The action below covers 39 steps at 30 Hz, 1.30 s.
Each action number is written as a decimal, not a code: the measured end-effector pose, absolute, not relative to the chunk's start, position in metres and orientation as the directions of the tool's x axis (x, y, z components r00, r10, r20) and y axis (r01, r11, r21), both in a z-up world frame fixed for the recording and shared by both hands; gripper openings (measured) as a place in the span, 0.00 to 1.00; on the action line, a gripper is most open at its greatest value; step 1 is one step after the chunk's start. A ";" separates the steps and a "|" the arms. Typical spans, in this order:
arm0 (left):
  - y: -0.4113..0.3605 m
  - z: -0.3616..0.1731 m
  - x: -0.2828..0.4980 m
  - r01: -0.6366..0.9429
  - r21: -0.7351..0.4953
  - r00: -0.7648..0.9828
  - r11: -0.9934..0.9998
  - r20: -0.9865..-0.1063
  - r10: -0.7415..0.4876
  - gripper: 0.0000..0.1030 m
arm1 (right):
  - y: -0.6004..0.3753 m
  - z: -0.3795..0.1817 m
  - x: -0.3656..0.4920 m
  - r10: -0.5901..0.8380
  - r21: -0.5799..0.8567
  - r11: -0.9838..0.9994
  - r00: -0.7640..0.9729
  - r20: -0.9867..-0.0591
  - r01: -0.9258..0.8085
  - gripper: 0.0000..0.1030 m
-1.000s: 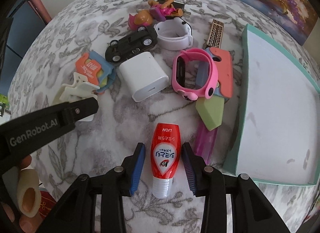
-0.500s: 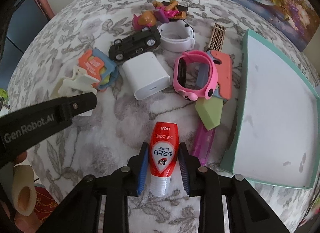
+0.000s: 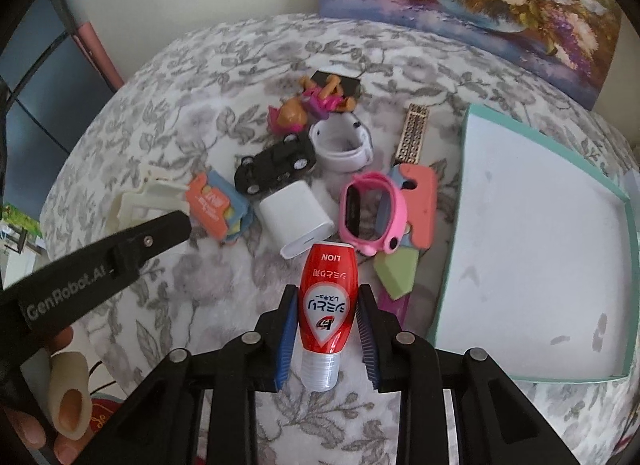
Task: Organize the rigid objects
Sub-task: 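Lift the white clip with the left tool while the right tool lifts the red glue tube, then carry both items over the tray and open both tools to drop them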
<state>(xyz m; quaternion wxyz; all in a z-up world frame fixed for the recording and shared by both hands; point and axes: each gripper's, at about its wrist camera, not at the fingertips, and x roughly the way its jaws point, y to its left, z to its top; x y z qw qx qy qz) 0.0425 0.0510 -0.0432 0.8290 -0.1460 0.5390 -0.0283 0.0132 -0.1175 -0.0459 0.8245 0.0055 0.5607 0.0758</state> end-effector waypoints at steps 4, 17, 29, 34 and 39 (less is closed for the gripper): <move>0.047 -0.033 0.041 -0.104 -0.265 0.423 0.959 -0.884 -0.199 0.32 | -0.134 -0.035 0.018 0.114 0.091 0.993 0.407 -0.906 -0.076 0.30; -0.066 0.018 0.055 0.090 -0.191 0.430 0.977 -0.878 -0.211 0.32 | -0.243 -0.013 0.022 -0.147 -0.009 0.960 0.479 -0.865 0.278 0.30; -0.183 -0.007 0.055 0.250 -0.212 0.326 0.945 -0.900 -0.288 0.32 | -0.351 -0.021 -0.005 -0.385 -0.116 0.819 0.388 -0.837 0.561 0.30; -0.205 -0.027 0.057 0.269 -0.180 0.319 0.946 -0.911 -0.263 0.32 | -0.370 -0.028 -0.009 -0.386 -0.112 0.800 0.363 -0.848 0.590 0.30; -0.214 -0.045 0.054 0.303 -0.177 0.304 0.937 -0.913 -0.271 0.32 | -0.370 -0.039 -0.008 -0.366 -0.116 0.812 0.345 -0.864 0.572 0.30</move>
